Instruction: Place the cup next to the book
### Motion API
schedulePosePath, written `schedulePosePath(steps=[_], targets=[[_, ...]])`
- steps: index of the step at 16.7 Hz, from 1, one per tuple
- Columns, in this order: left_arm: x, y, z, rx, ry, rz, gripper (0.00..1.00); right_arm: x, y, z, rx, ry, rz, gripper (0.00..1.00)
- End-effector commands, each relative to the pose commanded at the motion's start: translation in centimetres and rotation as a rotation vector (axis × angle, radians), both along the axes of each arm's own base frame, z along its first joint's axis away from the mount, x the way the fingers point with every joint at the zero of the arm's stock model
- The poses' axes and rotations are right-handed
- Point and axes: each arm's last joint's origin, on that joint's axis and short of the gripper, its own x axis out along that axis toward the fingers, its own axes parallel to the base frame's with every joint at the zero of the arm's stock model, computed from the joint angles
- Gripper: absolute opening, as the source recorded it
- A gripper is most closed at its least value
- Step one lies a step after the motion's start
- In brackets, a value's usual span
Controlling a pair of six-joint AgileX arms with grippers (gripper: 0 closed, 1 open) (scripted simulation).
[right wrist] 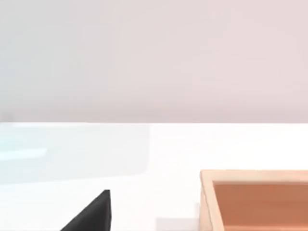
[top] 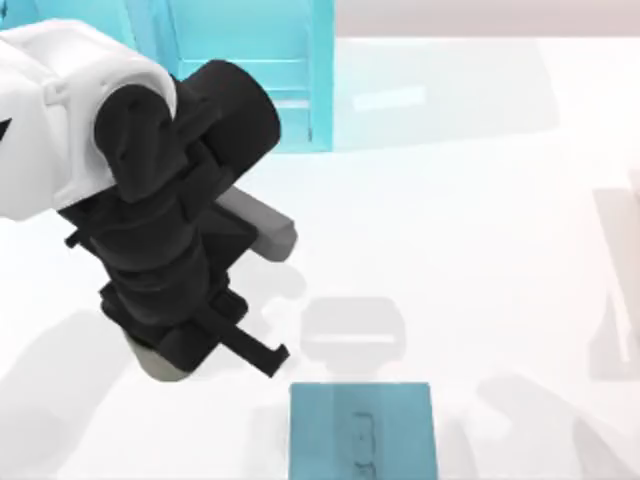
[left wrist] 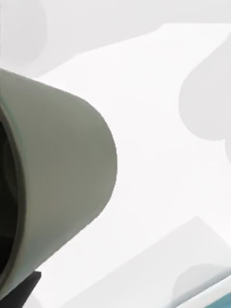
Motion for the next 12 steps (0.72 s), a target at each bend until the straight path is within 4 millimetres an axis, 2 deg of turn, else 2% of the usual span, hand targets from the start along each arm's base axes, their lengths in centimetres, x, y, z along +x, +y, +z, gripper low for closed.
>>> schedulePosePath(steps=[3, 7, 12], targets=[[-1.9, -1.8, 0.0, 0.002, 0.026, 0.221, 0.00, 0.0, 0.0, 0.0, 0.000, 0.000, 0.000, 1.00], [-4.0, -3.2, 0.2, -0.031, 0.035, 0.460, 0.00, 0.0, 0.0, 0.0, 0.000, 0.000, 0.000, 1.00], [-5.1, -3.8, 0.3, -0.050, 0.025, 0.628, 0.00, 0.0, 0.0, 0.0, 0.000, 0.000, 0.000, 1.00]])
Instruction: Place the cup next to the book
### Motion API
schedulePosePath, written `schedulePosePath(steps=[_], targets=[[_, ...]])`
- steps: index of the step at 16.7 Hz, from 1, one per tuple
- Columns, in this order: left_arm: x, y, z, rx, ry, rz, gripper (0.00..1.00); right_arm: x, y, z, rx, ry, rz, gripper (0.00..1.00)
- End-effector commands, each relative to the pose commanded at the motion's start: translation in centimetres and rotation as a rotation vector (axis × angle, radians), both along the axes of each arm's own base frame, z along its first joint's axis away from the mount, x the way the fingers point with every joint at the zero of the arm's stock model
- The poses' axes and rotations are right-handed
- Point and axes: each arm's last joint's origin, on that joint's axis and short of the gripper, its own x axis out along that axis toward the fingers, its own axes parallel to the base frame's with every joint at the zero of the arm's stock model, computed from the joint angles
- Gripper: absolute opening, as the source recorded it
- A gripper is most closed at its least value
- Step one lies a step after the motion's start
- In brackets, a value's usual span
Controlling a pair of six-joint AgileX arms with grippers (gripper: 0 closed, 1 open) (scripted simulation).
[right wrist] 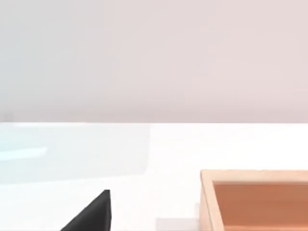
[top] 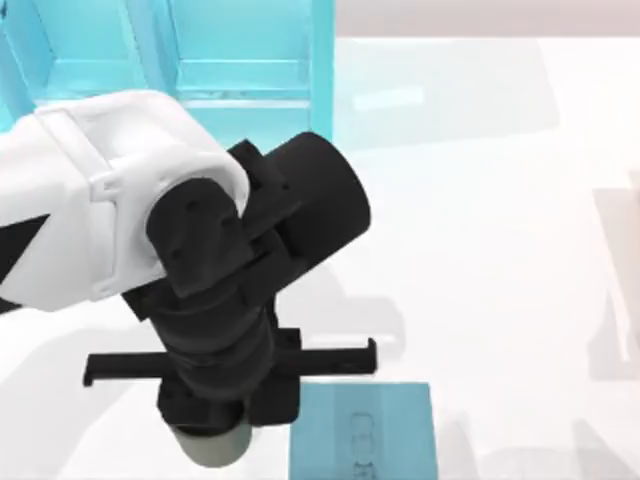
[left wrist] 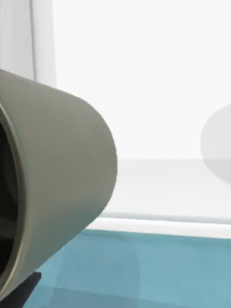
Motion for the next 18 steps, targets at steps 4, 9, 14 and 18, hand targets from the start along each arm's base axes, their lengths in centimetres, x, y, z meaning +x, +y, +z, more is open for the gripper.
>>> schedulePosePath(steps=[4, 9, 14, 18], targets=[[0.0, -0.1, 0.0, 0.003, -0.003, 0.018, 0.00, 0.0, 0.0, 0.0, 0.000, 0.000, 0.000, 1.00], [0.1, -0.1, -0.4, 0.005, -0.003, 0.017, 0.00, 0.0, 0.0, 0.0, 0.000, 0.000, 0.000, 1.00], [0.1, 0.1, -4.1, -0.001, -0.004, 0.012, 0.00, 0.0, 0.0, 0.0, 0.000, 0.000, 0.000, 1.00], [0.1, 0.5, -6.4, 0.003, -0.003, 0.018, 0.00, 0.0, 0.0, 0.0, 0.000, 0.000, 0.000, 1.00]])
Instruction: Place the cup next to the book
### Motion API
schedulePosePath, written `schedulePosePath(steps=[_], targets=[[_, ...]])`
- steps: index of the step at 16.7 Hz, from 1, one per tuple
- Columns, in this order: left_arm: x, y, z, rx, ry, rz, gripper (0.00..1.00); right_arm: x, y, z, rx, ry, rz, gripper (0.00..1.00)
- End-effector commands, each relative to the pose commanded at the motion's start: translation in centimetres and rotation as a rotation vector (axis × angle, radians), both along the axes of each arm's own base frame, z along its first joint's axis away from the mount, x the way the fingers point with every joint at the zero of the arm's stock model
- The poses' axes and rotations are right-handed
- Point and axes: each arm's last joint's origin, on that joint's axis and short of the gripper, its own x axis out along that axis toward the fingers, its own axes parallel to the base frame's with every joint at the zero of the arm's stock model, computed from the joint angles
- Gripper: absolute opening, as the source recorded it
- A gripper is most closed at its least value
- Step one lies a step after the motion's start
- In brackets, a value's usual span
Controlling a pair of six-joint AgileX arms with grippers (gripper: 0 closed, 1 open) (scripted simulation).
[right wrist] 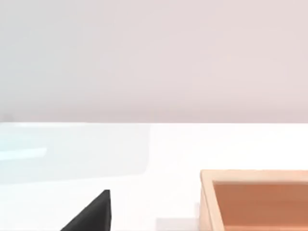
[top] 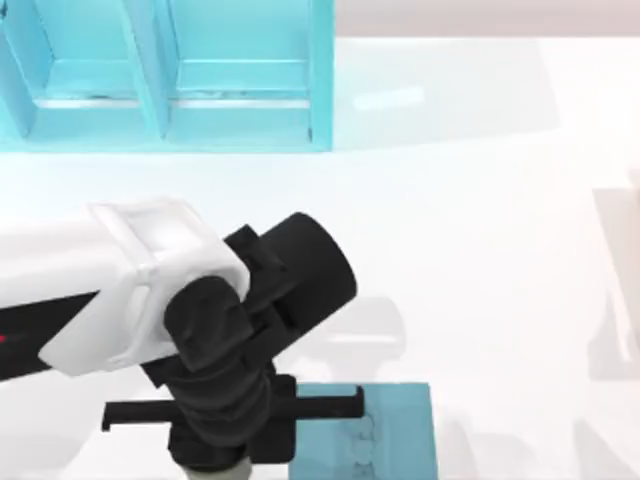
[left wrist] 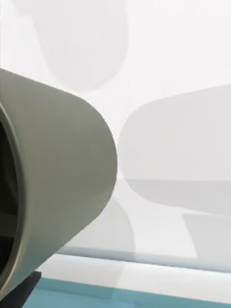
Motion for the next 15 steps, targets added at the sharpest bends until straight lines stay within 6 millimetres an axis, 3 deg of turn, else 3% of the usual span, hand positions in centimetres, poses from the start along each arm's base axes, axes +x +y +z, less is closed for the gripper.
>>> schedulePosePath(steps=[4, 15], targets=[[0.00, 0.01, -0.03, 0.000, 0.000, 0.000, 0.00, 0.00, 0.00, 0.00, 0.000, 0.000, 0.000, 1.00], [0.00, 0.01, -0.03, 0.000, 0.000, 0.000, 0.83, 0.00, 0.00, 0.00, 0.000, 0.000, 0.000, 1.00]])
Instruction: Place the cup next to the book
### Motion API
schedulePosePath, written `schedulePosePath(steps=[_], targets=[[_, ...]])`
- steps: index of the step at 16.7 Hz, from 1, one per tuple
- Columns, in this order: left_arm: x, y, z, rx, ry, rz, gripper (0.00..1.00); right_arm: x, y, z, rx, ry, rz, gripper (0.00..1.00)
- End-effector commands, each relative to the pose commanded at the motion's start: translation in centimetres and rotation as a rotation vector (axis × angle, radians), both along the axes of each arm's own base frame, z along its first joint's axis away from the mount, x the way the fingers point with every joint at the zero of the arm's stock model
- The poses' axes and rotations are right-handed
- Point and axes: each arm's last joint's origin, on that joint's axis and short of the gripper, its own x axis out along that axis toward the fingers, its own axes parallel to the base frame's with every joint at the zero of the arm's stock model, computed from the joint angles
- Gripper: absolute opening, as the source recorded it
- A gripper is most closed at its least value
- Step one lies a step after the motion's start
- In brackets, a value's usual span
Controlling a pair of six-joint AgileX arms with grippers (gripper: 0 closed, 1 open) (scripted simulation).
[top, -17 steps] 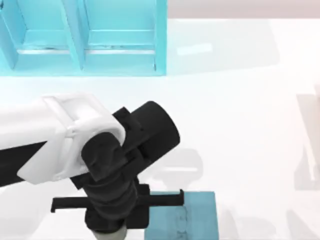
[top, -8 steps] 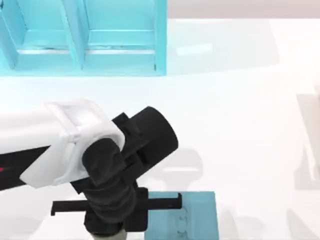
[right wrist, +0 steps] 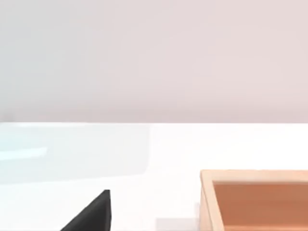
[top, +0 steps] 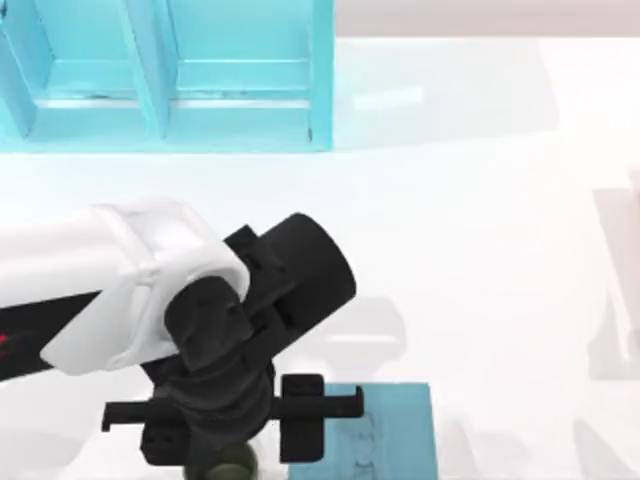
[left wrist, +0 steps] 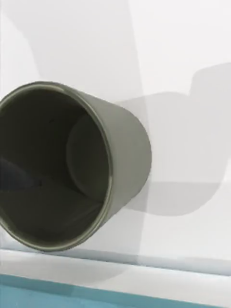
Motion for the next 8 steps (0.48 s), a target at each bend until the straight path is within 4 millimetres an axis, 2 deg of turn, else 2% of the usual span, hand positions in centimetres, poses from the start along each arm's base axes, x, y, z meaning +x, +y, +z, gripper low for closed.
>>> schedulePosePath(steps=[2, 8], targets=[[0.00, 0.00, 0.00, 0.000, 0.000, 0.000, 0.98, 0.00, 0.00, 0.00, 0.000, 0.000, 0.000, 1.00], [0.00, 0.00, 0.00, 0.000, 0.000, 0.000, 1.00, 0.00, 0.00, 0.00, 0.000, 0.000, 0.000, 1.00]])
